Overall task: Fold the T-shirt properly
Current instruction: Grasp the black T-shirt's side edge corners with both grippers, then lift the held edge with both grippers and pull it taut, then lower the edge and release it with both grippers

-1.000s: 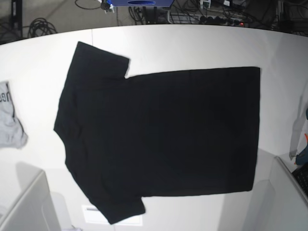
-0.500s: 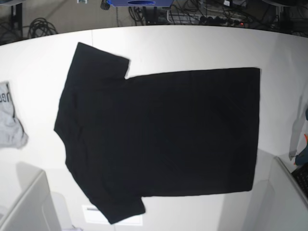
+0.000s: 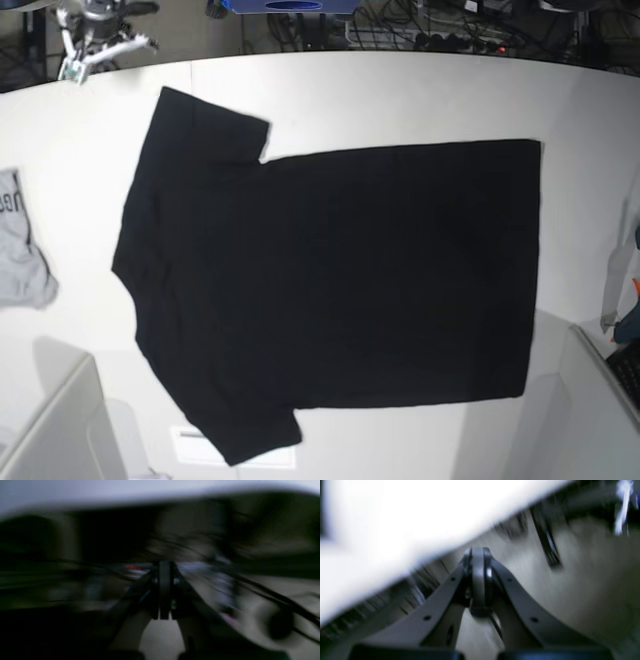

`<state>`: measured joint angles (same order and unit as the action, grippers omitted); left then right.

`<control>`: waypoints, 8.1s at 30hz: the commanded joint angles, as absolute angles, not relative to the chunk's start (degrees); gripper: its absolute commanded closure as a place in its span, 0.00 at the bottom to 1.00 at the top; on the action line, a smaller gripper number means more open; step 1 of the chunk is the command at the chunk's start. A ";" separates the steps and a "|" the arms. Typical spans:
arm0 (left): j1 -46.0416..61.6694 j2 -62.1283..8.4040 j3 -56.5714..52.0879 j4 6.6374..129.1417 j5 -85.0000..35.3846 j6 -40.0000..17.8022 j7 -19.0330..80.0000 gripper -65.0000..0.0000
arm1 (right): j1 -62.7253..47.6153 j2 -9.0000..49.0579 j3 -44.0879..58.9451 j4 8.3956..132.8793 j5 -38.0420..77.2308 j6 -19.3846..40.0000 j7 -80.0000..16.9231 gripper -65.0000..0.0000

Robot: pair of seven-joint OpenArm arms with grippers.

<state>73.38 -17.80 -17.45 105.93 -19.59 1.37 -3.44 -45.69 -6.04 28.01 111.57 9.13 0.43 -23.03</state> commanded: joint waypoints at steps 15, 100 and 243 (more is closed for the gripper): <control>66.51 -14.99 -24.13 110.46 -20.35 0.31 -4.62 1.00 | -24.40 -4.97 40.13 104.48 39.87 21.14 -47.34 0.37; 22.73 -10.95 -48.22 110.55 -51.21 -11.91 65.01 1.00 | -19.56 -4.62 33.36 115.03 47.96 20.88 -56.66 1.00; 17.01 -14.37 -44.79 80.48 -48.84 -7.08 47.60 0.29 | -14.99 -2.59 39.78 85.93 40.75 21.05 -45.67 0.40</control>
<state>16.51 -14.35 -45.15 80.62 -49.60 -7.77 44.51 -14.31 -2.83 39.68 86.17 43.33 22.11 -42.78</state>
